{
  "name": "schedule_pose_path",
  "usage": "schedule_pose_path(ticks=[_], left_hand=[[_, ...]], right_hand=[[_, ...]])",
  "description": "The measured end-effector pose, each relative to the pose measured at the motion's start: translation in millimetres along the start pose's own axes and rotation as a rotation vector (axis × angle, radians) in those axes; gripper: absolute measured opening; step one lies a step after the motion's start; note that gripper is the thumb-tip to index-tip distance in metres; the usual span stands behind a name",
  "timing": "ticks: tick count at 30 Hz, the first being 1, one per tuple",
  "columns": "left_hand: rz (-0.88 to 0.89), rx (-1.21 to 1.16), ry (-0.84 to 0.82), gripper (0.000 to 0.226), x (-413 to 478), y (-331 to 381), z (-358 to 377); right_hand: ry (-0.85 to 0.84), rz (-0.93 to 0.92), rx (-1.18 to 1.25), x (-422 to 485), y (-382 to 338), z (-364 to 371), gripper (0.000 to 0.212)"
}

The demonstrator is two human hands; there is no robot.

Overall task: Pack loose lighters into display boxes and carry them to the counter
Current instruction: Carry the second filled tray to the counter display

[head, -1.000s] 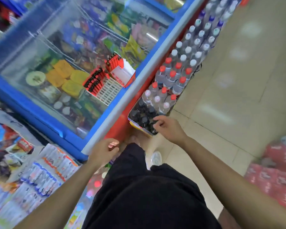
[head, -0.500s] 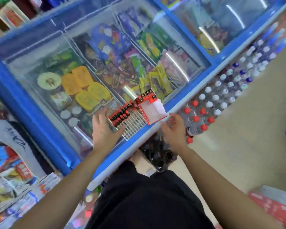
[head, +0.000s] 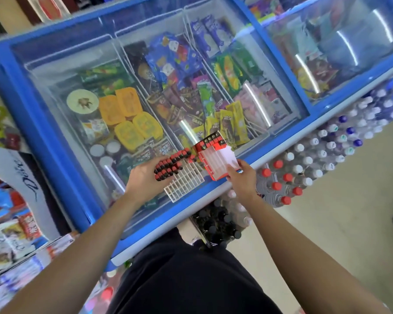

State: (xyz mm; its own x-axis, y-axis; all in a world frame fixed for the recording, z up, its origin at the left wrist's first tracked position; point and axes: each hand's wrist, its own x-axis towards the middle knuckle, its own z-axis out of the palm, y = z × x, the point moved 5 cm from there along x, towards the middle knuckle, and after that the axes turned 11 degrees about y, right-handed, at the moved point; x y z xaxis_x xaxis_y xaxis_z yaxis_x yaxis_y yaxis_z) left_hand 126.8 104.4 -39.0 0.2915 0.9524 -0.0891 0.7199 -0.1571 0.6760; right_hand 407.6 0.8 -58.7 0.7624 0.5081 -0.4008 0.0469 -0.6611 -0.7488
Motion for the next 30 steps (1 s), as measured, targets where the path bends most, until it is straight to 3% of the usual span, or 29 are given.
schedule_pose_path(ticks=[6,9,12,14,16,19,21,24,26,30], left_hand=[[-0.217,0.022,0.206,0.055,3.1,-27.2,-36.8],[-0.306,0.036,0.21,0.072,7.6,-39.4,-46.1],[-0.177,0.296,0.217,0.1,6.0,-38.4,-50.1],[-0.02,0.355,0.333,0.096,-1.9,-23.3,-55.6],[0.146,0.263,0.395,0.084,-11.5,-1.4,-55.8],[0.29,0.008,0.223,0.073,-20.3,33.5,-43.3],[0.266,-0.081,0.076,0.077,-29.4,47.8,-33.7],[-0.009,-0.357,-0.187,0.08,-44.5,46.4,-12.4],[-0.241,-0.596,-0.363,0.074,-53.0,43.3,0.1],[-0.339,-0.696,-0.525,0.047,-86.6,44.0,11.8]], right_hand=[[-0.008,0.079,0.034,6.1,-3.0,4.1,0.013],[-0.034,0.068,0.056,3.1,-4.6,3.4,0.014],[-0.079,0.031,0.045,-2.6,-5.8,2.0,0.018],[-0.101,-0.009,0.03,-7.8,-7.8,-1.1,0.018],[-0.122,-0.05,-0.002,-12.6,-11.2,-5.4,0.018],[-0.202,-0.097,-0.061,-23.6,-18.6,-11.8,0.017],[-0.258,-0.166,-0.149,-33.7,-21.7,-17.4,0.019],[-0.323,-0.302,-0.295,-54.6,-22.7,-28.7,0.027],[-0.377,-0.373,-0.365,-66.4,-20.8,-34.6,0.021],[-0.51,-0.51,-0.437,-84.9,-8.8,-40.5,0.019]])
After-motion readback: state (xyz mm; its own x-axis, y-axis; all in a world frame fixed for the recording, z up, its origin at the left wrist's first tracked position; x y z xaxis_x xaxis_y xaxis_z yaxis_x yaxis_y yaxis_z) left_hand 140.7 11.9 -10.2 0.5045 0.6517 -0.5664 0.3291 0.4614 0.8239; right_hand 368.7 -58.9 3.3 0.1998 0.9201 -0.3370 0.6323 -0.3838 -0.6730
